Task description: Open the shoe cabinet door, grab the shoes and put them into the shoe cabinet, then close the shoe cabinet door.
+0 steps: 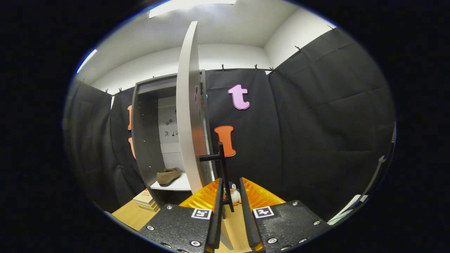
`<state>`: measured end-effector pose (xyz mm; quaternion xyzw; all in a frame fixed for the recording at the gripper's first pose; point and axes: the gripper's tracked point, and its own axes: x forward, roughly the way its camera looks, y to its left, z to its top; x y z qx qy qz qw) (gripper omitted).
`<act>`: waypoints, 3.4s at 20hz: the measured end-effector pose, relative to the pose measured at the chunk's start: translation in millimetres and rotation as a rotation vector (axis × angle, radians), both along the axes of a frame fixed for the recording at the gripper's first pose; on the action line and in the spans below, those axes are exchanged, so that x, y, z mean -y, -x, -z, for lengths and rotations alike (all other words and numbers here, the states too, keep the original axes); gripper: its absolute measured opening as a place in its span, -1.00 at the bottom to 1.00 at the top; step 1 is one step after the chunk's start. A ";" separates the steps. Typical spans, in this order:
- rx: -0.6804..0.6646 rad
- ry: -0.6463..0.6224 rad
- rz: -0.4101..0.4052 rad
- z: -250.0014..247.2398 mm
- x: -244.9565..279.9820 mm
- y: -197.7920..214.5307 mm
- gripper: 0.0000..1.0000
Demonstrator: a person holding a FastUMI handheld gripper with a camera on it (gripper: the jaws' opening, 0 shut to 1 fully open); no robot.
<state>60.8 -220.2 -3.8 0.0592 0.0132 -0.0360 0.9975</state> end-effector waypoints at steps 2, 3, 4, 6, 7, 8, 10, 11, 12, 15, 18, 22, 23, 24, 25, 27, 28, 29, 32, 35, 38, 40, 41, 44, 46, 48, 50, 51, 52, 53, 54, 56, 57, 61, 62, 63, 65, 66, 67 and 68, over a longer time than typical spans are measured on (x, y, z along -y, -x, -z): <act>-0.001 0.021 0.004 -0.8 -3.5 1.8 -0.42; 0.003 0.031 0.007 -3.9 -2.6 3.5 -0.42; 0.005 0.030 0.006 -6.0 -4.7 7.1 -0.43; 0.014 0.022 0.009 -12.7 -7.5 12.9 -0.42; 0.020 0.021 0.016 -15.1 -8.6 16.2 -0.42; 0.021 0.025 0.021 -17.8 -10.1 21.5 -0.42; 0.025 0.028 0.025 -22.8 -17.4 31.8 -0.42; 0.030 0.025 0.014 -26.3 -28.3 36.1 -0.41; 0.038 0.021 0.002 -29.8 -38.7 39.8 -0.42; 0.042 0.010 -0.035 -30.8 -71.5 46.6 -0.42; 0.046 -0.006 -0.064 -30.1 -102.0 49.7 -0.42; 0.034 -0.014 -0.109 -26.2 -142.7 48.2 -0.42; 0.031 -0.007 -0.120 -25.3 -152.9 46.1 -0.42; 0.028 0.005 -0.128 -24.8 -162.4 44.3 -0.36; 0.025 0.019 -0.130 -23.6 -169.8 41.0 -0.35; 0.022 0.024 -0.154 -24.8 -191.5 39.9 -0.35; 0.026 0.025 -0.159 -26.8 -200.6 38.2 -0.35; 0.028 0.028 -0.162 -26.5 -207.4 35.6 -0.35; 0.021 0.039 -0.169 -21.2 -226.8 31.4 -0.35; 0.017 0.040 -0.174 -16.3 -246.1 26.0 -0.35; 0.014 0.049 -0.174 -8.5 -262.4 22.2 -0.35; -0.012 0.058 -0.175 6.3 -269.5 17.3 -0.35; -0.034 0.056 -0.177 17.3 -272.4 14.8 -0.35; -0.092 0.025 -0.178 57.6 -280.4 7.2 -0.35; -0.158 -0.011 -0.185 99.9 -285.1 1.8 -0.35; -0.236 -0.031 -0.188 149.9 -286.6 -4.3 -0.35; -0.309 -0.049 -0.186 199.1 -285.3 -9.4 -0.35; -0.340 -0.061 -0.189 222.0 -286.7 -13.7 -0.35; -0.375 -0.076 -0.193 244.0 -288.5 -17.2 -0.34; -0.415 -0.086 -0.198 269.6 -290.0 -20.5 -0.34; -0.456 -0.093 -0.199 291.4 -289.6 -22.2 -0.33; -0.510 -0.116 -0.200 328.7 -286.7 -29.9 -0.30; -0.538 -0.130 -0.200 346.1 -284.6 -32.0 -0.31; -0.640 -0.181 -0.207 403.9 -279.3 -44.3 -0.31; -0.657 -0.191 -0.210 413.5 -278.8 -46.1 -0.31; -0.667 -0.199 -0.212 423.5 -279.1 -49.1 -0.30; -0.713 -0.209 -0.225 444.5 -282.6 -51.4 -0.31; -0.735 -0.211 -0.232 453.2 -284.7 -53.9 -0.30; -0.740 -0.224 -0.243 457.4 -289.6 -57.6 -0.30; -0.743 -0.228 -0.249 459.8 -291.6 -61.9 -0.30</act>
